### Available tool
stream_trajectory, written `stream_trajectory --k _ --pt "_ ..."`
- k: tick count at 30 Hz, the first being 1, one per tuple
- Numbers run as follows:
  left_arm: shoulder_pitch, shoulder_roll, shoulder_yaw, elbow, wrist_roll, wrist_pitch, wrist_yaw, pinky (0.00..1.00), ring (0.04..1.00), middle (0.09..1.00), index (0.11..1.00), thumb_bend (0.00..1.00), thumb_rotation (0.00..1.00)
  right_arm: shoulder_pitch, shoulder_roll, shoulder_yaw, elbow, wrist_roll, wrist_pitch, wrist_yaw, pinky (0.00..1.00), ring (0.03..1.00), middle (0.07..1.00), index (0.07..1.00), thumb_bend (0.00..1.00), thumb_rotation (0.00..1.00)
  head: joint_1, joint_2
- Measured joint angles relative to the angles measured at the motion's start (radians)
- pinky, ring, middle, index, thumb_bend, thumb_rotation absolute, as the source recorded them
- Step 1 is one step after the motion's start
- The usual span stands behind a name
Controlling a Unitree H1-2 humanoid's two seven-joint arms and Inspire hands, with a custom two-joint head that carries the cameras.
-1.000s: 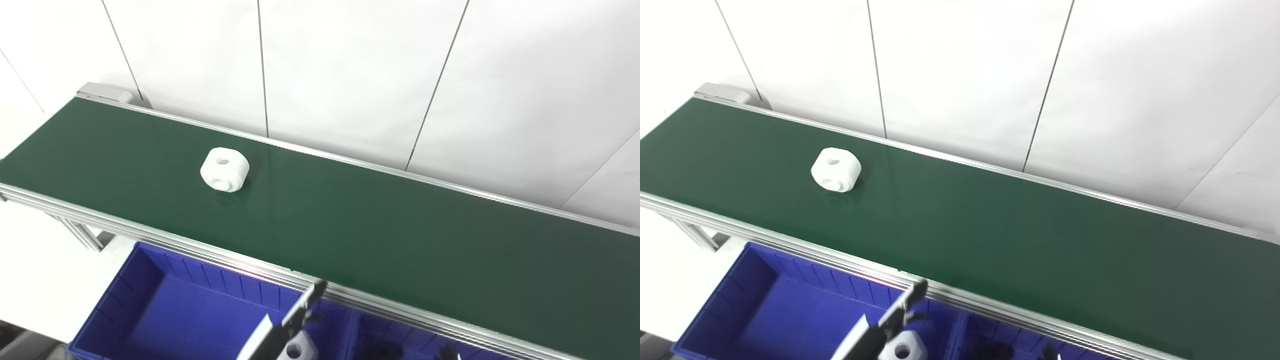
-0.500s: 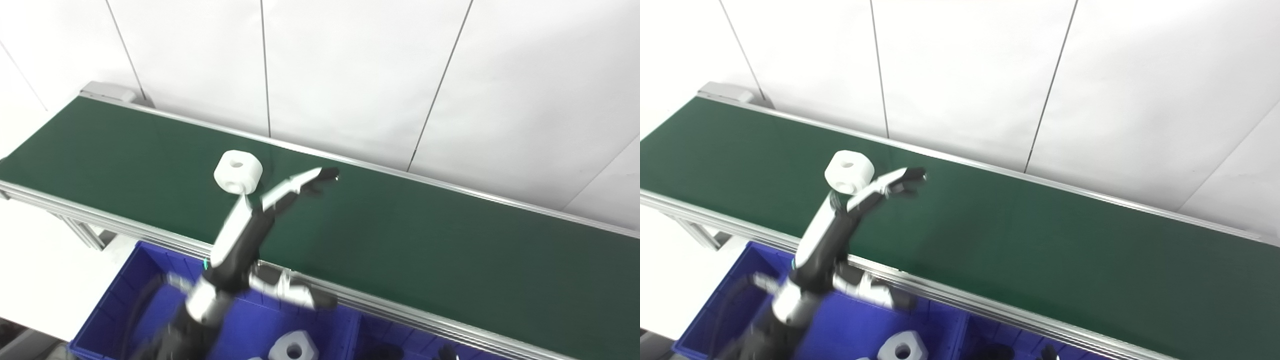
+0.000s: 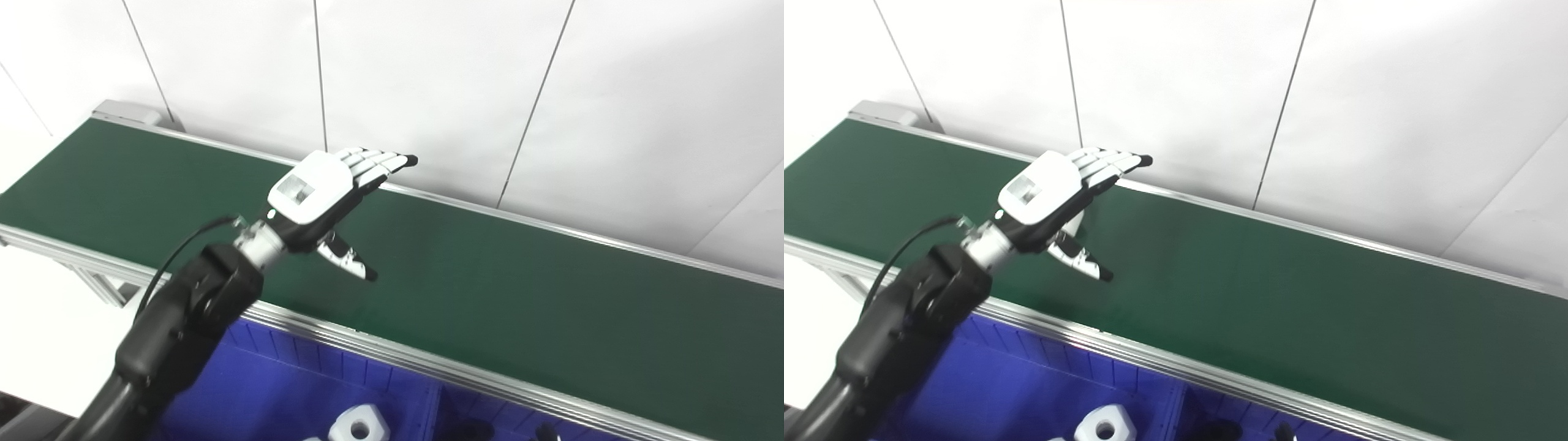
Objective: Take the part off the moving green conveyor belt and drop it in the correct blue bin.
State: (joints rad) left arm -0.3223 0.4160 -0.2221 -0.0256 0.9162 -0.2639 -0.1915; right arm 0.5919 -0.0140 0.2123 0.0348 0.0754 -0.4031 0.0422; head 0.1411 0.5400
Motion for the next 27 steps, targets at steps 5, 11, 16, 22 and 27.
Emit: stream_trajectory --k 5,11,16,22,27 --pt "-0.080 0.027 -0.039 0.133 0.046 0.017 -0.009 0.87 0.877 0.896 0.926 1.00 0.25 0.000 0.000 -0.002 0.000 0.000 0.004 0.002 1.00 1.000 1.000 1.000 0.93 1.00 0.003 -0.002" --pt "-0.143 0.028 -0.109 0.293 0.097 0.021 -0.007 0.87 0.871 0.887 0.928 1.00 0.25 -0.001 0.001 -0.004 0.000 0.006 0.005 0.010 1.00 1.000 1.000 1.000 0.95 1.00 0.000 -0.003" --pt "-0.188 0.040 -0.137 0.401 0.100 0.045 -0.012 0.89 0.879 0.894 0.930 1.00 0.25 -0.002 0.003 -0.004 0.000 0.002 0.006 0.011 1.00 1.000 1.000 1.000 0.94 1.00 -0.005 -0.003" --pt "-0.226 0.058 -0.209 0.506 0.119 0.057 -0.009 0.89 0.890 0.901 0.891 1.00 0.29 -0.002 0.005 -0.004 0.000 -0.001 0.006 0.011 1.00 0.995 1.000 1.000 0.95 1.00 -0.008 0.003" --pt "-0.232 0.056 -0.263 0.507 0.146 0.088 -0.019 0.87 0.870 0.874 0.820 1.00 0.23 -0.002 0.005 -0.003 0.000 -0.001 0.006 0.011 1.00 0.995 1.000 1.000 0.96 1.00 -0.011 0.006"
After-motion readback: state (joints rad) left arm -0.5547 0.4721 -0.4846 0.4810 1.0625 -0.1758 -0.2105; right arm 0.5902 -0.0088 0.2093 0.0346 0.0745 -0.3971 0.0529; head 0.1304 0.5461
